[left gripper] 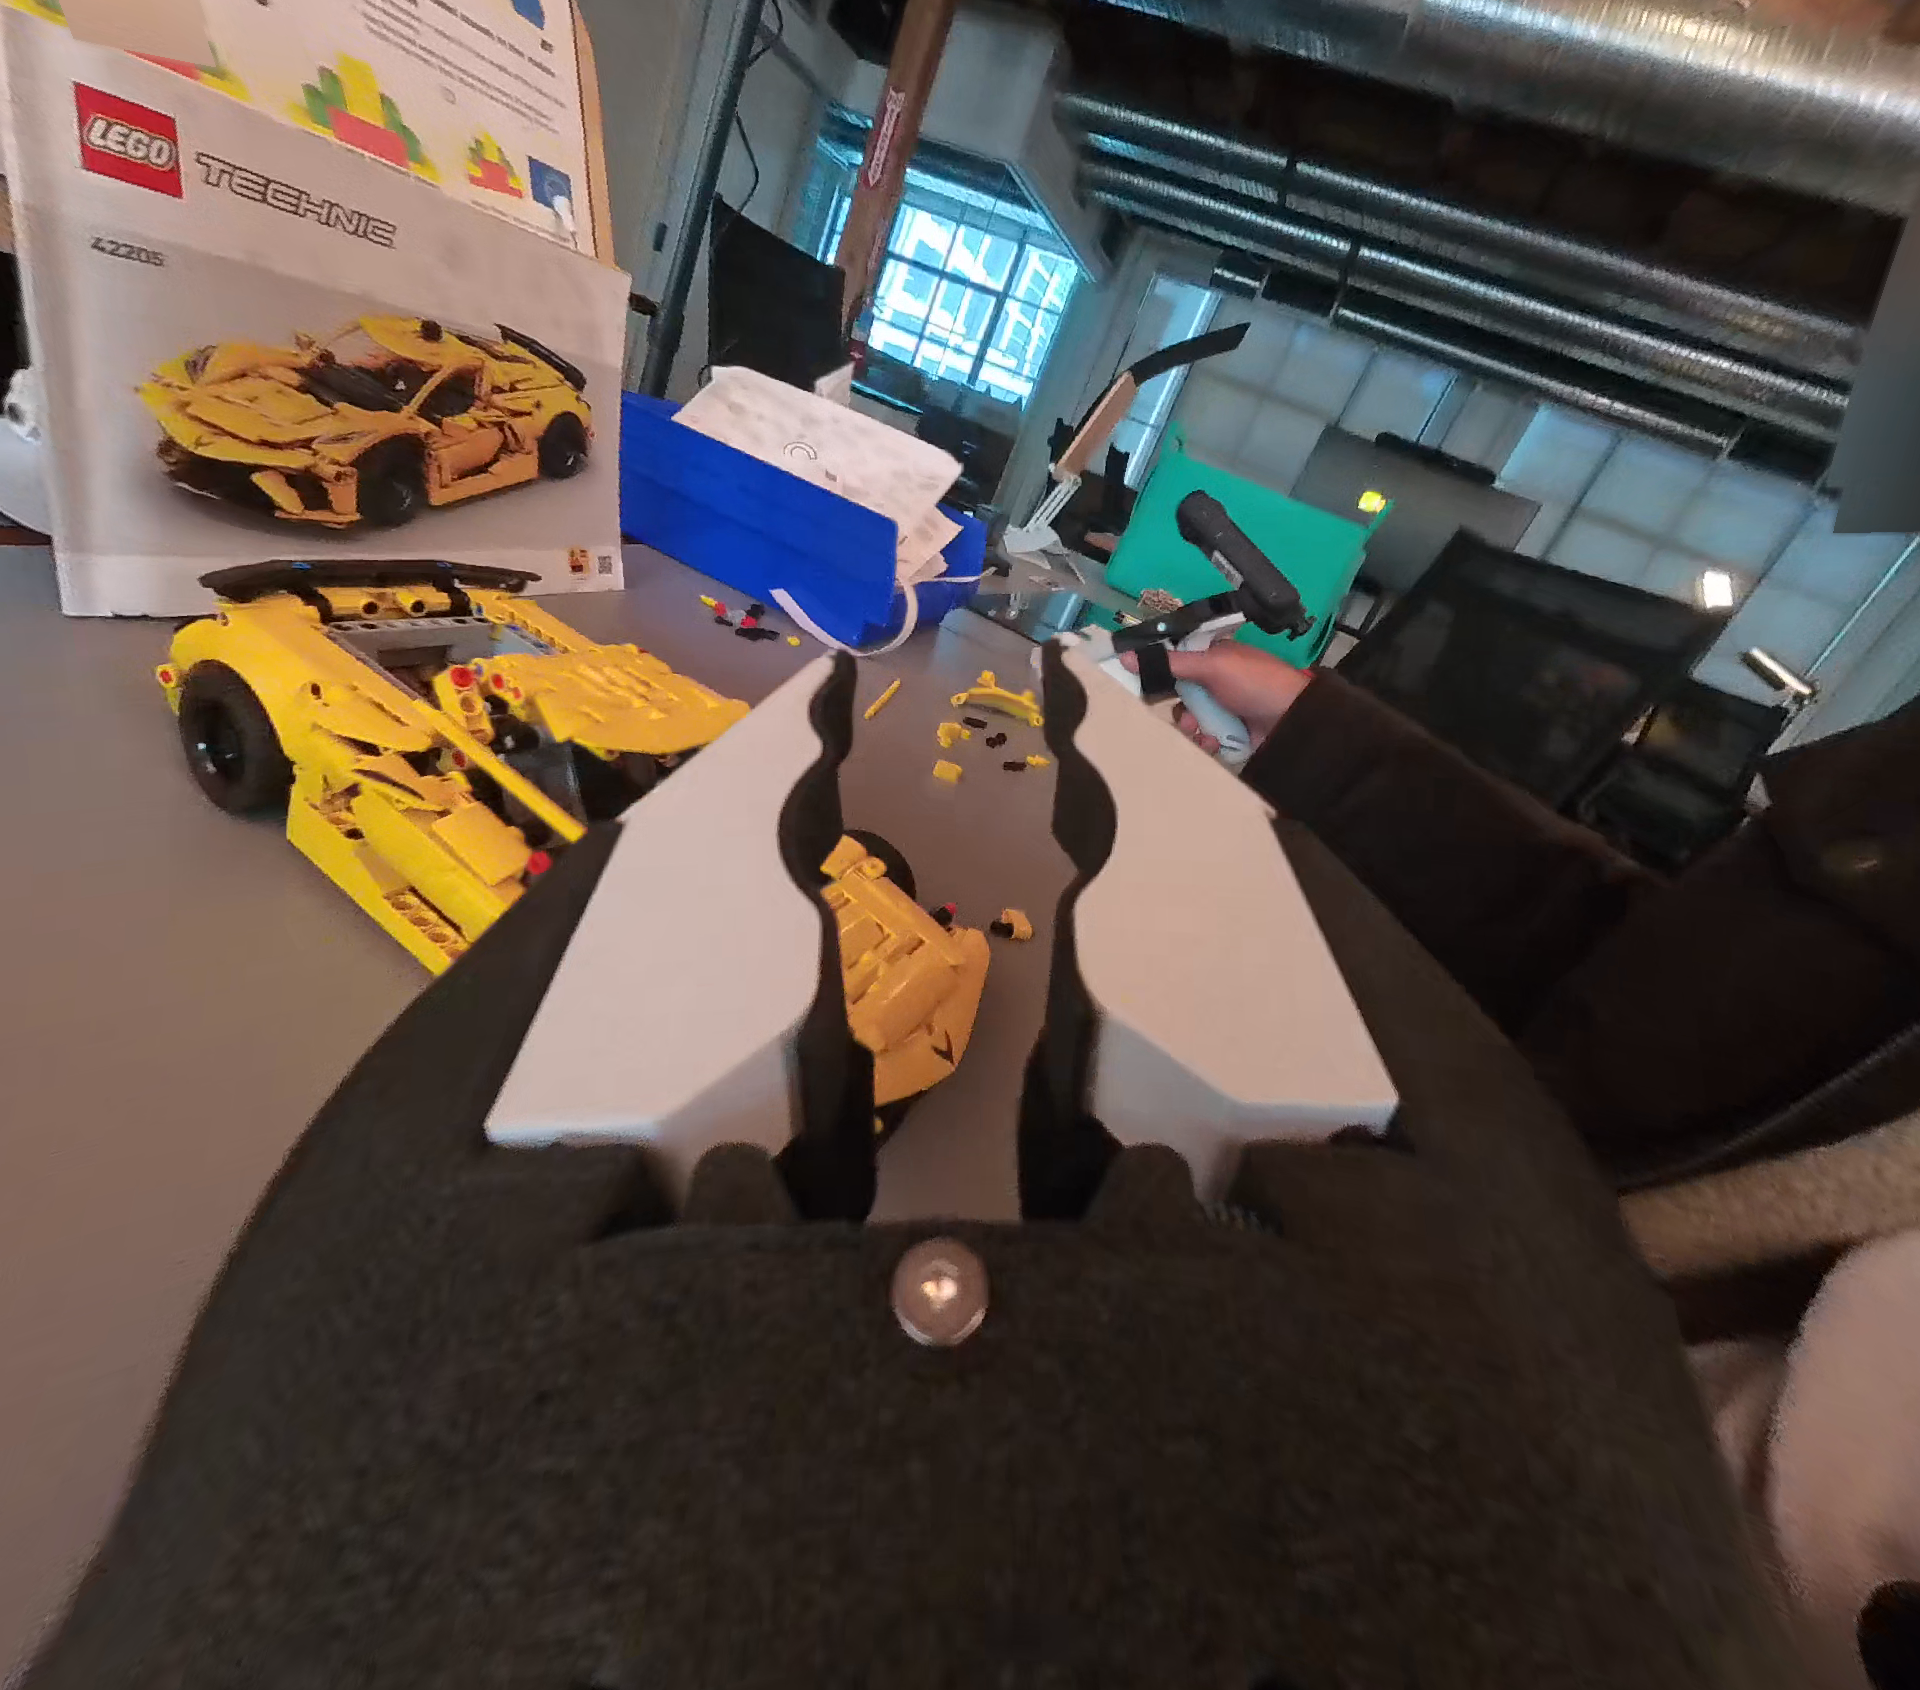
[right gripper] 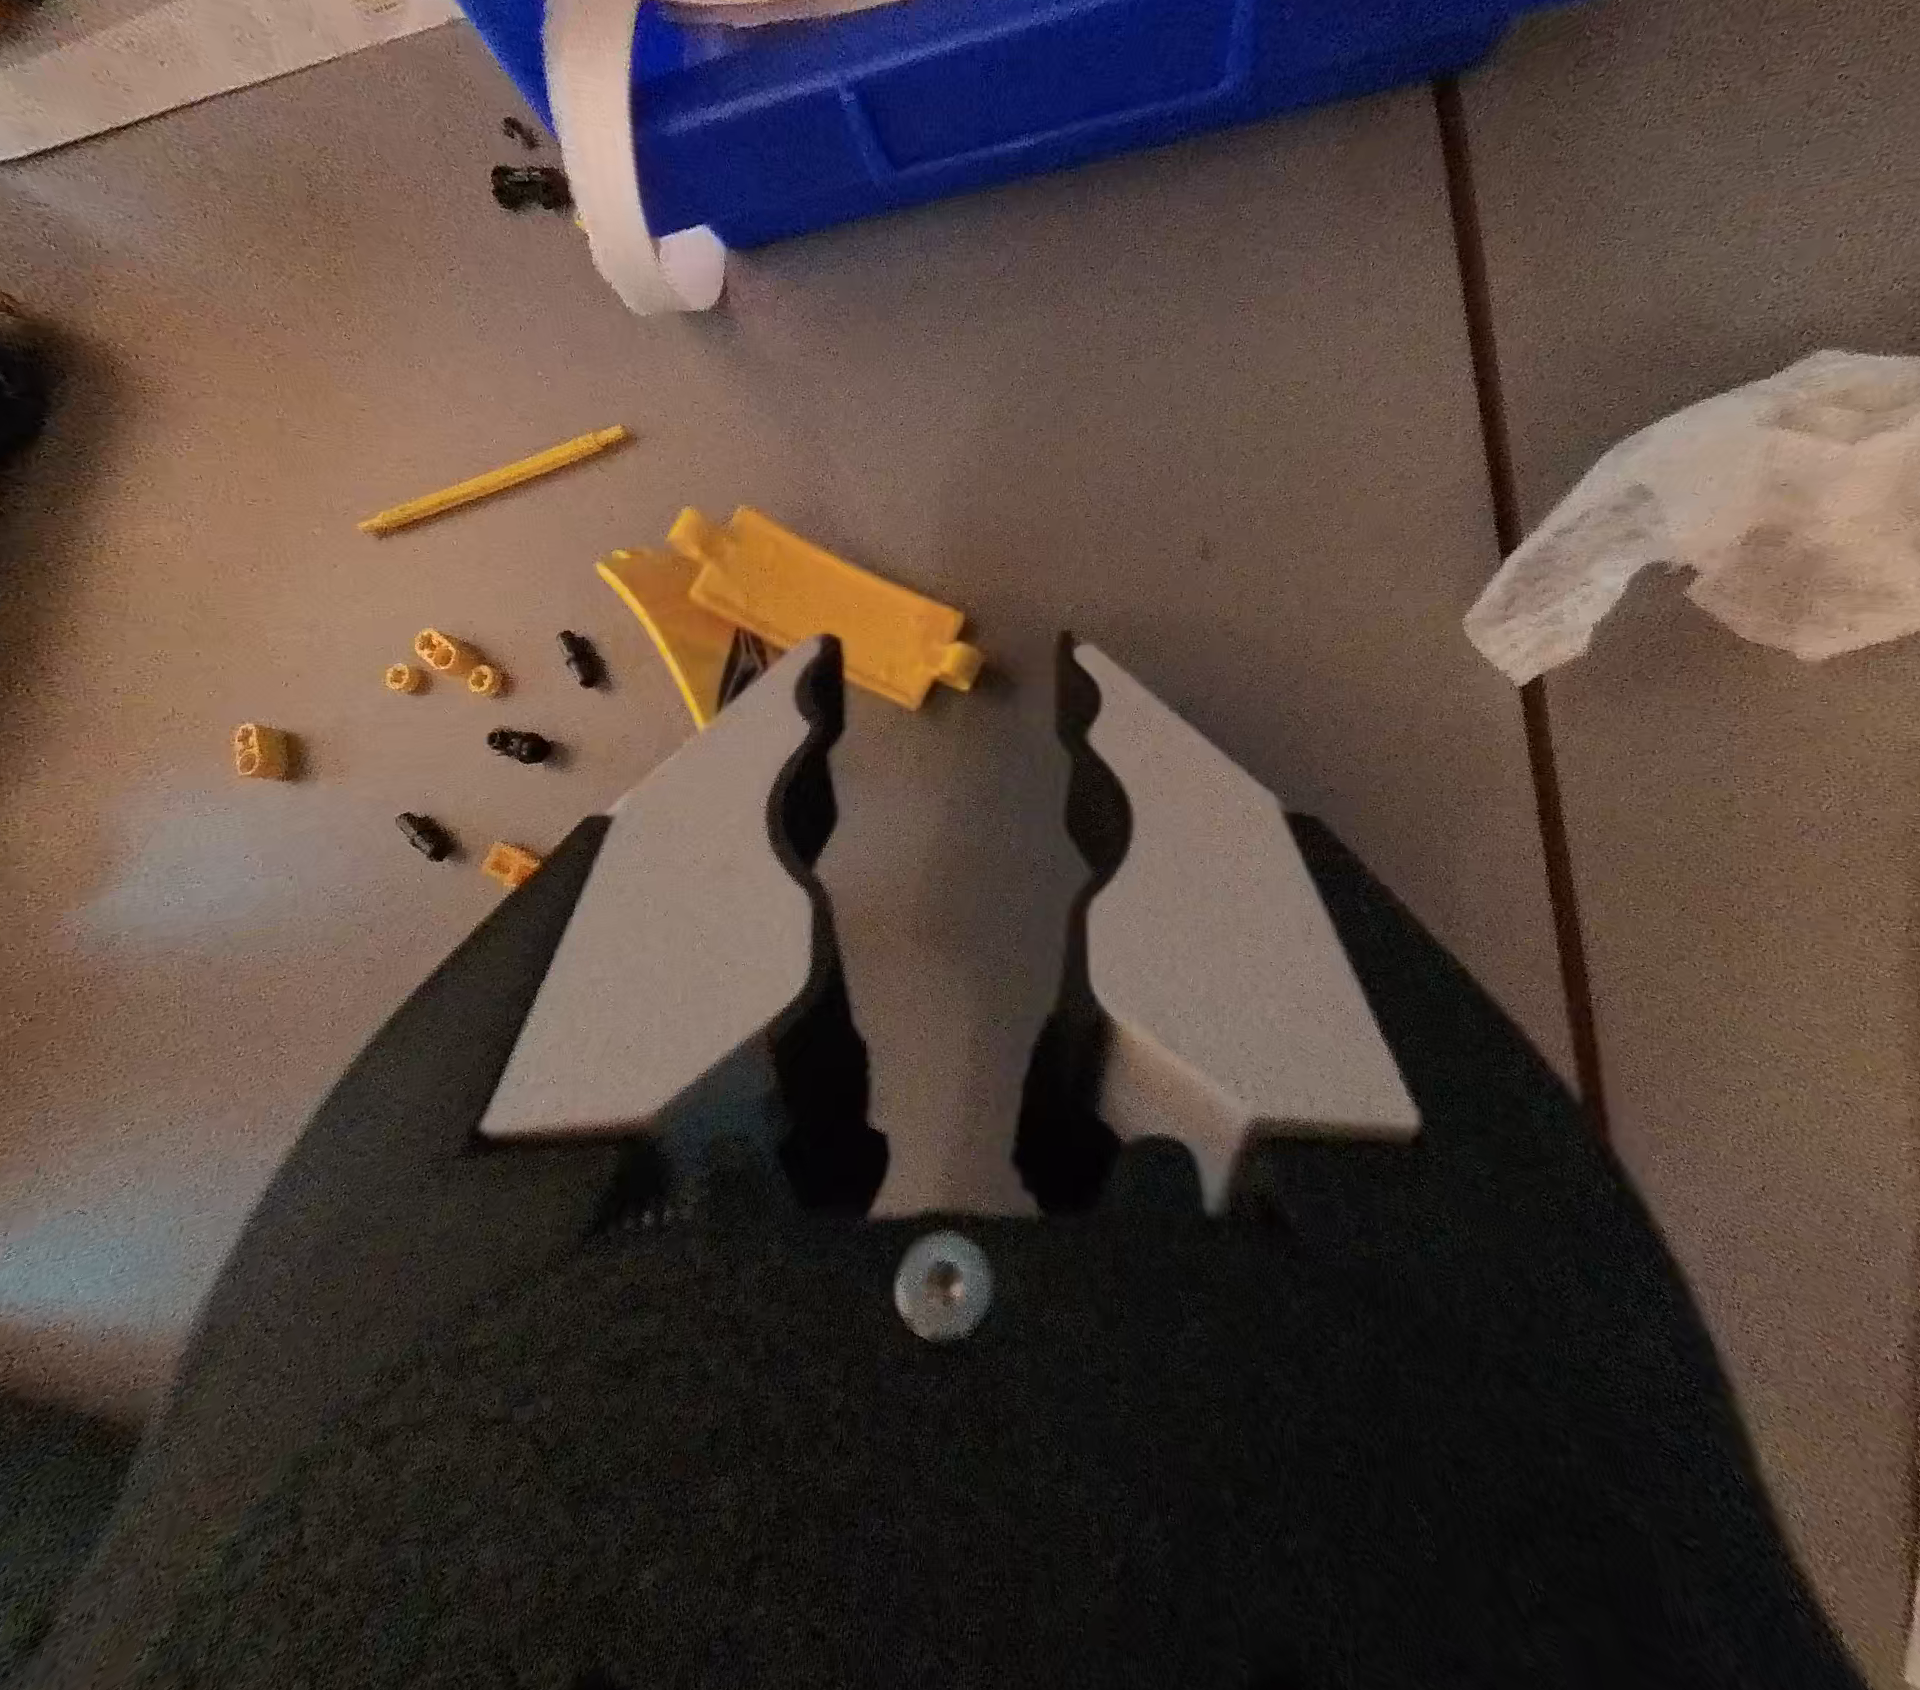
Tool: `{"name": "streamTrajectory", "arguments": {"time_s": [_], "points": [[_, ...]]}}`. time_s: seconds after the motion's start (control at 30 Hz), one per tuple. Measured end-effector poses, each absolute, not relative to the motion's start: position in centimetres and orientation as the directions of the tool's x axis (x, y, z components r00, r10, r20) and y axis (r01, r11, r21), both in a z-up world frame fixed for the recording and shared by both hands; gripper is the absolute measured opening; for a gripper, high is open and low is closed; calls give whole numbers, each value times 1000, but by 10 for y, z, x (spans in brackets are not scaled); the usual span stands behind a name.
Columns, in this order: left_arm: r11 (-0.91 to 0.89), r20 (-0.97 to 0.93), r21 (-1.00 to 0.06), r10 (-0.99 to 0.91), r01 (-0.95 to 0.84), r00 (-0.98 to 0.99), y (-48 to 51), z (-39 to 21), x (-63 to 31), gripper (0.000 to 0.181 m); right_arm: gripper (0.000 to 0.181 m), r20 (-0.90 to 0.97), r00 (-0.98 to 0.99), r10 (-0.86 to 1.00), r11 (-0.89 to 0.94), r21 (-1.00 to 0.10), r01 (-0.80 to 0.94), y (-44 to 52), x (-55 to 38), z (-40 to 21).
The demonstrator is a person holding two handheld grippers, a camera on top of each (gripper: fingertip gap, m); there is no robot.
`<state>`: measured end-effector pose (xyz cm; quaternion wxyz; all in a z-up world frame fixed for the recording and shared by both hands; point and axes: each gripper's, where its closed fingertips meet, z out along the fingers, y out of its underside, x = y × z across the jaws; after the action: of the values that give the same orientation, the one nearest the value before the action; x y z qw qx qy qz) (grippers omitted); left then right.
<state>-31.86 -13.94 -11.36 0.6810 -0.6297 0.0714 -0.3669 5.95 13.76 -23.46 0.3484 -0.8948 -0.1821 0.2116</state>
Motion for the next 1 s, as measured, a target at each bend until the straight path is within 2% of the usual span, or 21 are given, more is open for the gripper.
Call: {"name": "streamTrajectory", "arguments": {"time_s": [0.1, 0.17, 0.27, 0.33, 0.4, 0.47, 0.53, 0.63, 0.73, 0.8, 0.93, 1.0], "points": [[-72, 337, -926, -603, 371, 723, -139, -119, -311, 36, 49, -217, 854, 472, -673, -715, 190, 134, 67, -226], [-70, 283, -950, -598, 303, 750, -138, -124, -305, 36, 50, -179, 760, 625, -550, -792, 265, 116, 31, -197], [-90, 207, -977, -584, 191, 785, -137, -136, -298, 32, 57, -137, 340, 930, -285, -854, 436, 28, -76, -170], [-139, 203, -979, -593, 149, 779, -137, -145, -292, 29, 59, -98, 55, 994, -113, -848, 518, -39, -135, -179], [-172, 215, -975, -614, 138, 759, -139, -150, -286, 27, 55, -61, -139, 988, 36, -797, 603, -84, -167, -205], [-184, 221, -974, -624, 134, 750, -142, -151, -283, 24, 35, -22, -169, 985, 105, -700, 706, -93, -175, -236], [-194, 226, -972, -642, 129, 733, -144, -151, -278, 22, 33, 42, -164, 986, 150, -663, 733, -88, -174, -248], [-212, 205, -974, -665, 83, 718, -146, -157, -269, 22, 32, 120, -140, 983, 184, -689, 701, -80, -173, -246], [-212, 158, -977, -697, 10, 700, -150, -164, -257, 22, 28, 127, -178, 976, 217, -654, 725, -86, -177, -261], [-214, 141, -976, -721, -25, 678, -154, -169, -248, 21, 14, 128, -206, 970, 236, -692, 682, -91, -185, -260], [-209, 156, -978, -717, 4, 680, -152, -165, -246, 21, 0, 264, -185, 947, 321, -712, 625, -91, -194, -243], [-201, 175, -979, -689, 46, 704, -147, -160, -248, 21, 0, 367, -165, 915, 401, -793, 459, -105, -212, -207]]}}
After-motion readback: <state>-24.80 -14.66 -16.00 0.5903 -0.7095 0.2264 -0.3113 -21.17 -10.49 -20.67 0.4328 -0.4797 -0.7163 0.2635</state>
